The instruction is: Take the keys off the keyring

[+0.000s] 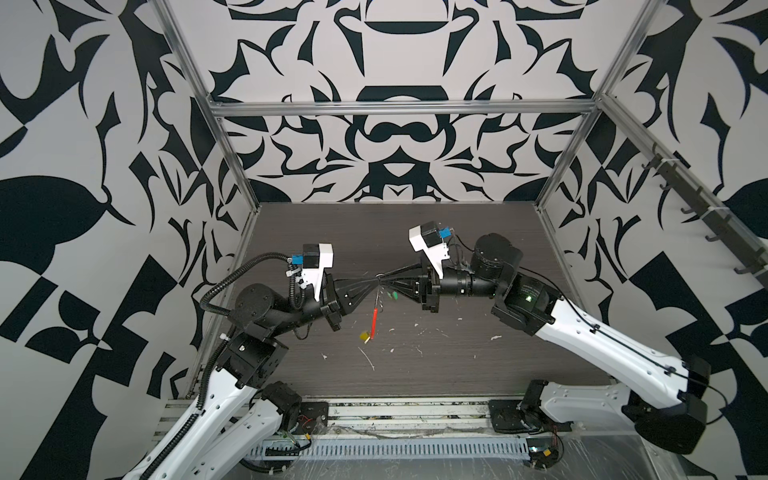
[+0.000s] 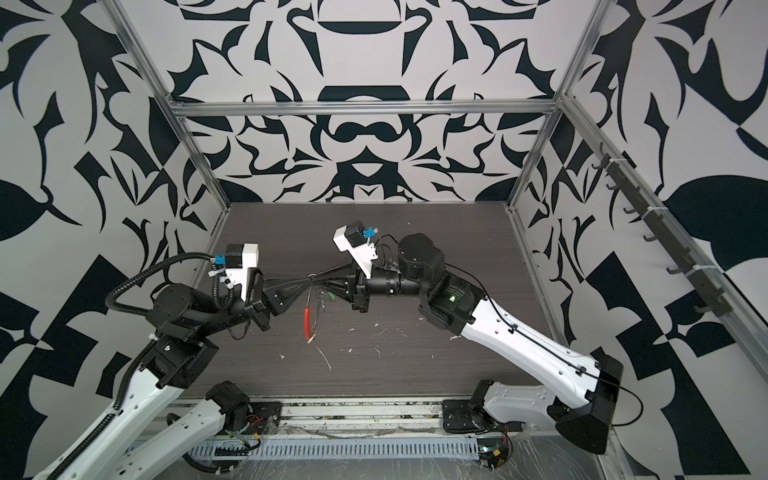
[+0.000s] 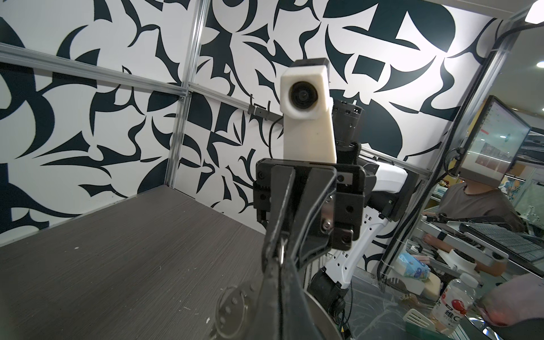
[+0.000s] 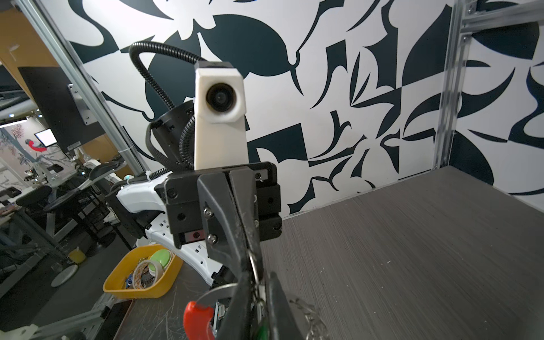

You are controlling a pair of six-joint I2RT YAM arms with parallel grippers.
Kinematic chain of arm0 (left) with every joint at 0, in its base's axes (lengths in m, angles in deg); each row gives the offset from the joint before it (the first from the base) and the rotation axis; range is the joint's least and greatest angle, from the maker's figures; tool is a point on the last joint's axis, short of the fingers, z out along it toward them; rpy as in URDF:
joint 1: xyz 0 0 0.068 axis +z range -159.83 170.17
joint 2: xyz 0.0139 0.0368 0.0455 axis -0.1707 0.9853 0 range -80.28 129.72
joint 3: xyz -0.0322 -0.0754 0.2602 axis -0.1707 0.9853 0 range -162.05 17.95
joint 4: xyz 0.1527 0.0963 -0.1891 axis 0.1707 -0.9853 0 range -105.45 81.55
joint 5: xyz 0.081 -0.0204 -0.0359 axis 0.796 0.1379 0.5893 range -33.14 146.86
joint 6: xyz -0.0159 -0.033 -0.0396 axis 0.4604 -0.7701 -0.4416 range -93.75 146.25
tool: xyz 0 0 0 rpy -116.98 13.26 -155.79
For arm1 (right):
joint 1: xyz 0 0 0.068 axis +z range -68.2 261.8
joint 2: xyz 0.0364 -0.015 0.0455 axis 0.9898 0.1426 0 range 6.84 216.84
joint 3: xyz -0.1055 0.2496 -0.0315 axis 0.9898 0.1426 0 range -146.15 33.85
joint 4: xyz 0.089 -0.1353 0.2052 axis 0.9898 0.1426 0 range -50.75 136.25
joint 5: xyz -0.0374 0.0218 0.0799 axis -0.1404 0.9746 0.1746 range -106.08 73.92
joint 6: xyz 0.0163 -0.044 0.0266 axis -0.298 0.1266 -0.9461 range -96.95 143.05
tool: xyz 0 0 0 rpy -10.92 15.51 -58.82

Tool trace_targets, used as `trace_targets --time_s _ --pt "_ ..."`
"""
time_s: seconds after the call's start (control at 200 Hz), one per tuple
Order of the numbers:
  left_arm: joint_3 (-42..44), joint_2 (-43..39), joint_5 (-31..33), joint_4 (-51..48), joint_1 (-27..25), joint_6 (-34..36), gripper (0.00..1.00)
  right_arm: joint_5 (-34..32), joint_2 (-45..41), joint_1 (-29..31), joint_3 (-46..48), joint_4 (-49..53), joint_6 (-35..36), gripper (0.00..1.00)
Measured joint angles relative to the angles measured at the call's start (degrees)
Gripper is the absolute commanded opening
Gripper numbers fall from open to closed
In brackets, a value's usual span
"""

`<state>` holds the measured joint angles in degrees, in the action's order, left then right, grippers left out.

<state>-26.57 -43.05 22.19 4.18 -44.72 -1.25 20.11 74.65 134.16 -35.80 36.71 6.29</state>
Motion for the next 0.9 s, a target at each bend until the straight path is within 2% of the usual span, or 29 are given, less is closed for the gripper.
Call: trace_targets --time_s 0.08,0.295,0.39,0.45,0.645,0.8,0.9 --pt "0.02 0.00 0.02 -0.02 0.00 0.04 0.00 0.26 0.00 0.02 0.02 -0.07 -0.22 0.00" --pt "0.02 0.00 0.15 -0.26 0.00 0.00 0.00 0.55 -0.02 0.02 0.02 0.04 -0.26 0.00" --pt "-0.11 -0.04 0.42 -1.68 0.00 0.35 0.30 0.46 -0.22 -0.11 0.02 1.44 -0.02 0.00" --pt "-0.26 -0.15 0.90 -3.02 0.00 0.46 0.34 0.46 -0.55 -0.57 0.00 3.39 0.24 0.00" --pt "-3.78 -0.13 0.72 -10.43 0.00 1.79 0.32 2.32 -0.87 -3.80 -1.22 12.02 1.44 0.00" --pt "-10.58 3.63 -3.30 -17.97 0.00 4.00 0.26 4.90 0.37 -5.29 -5.62 19.74 4.07 0.00" --pt "-13.84 6.69 -6.40 -22.45 0.00 5.60 0.25 7.19 1.44 -5.40 -8.98 24.39 6.38 0.00"
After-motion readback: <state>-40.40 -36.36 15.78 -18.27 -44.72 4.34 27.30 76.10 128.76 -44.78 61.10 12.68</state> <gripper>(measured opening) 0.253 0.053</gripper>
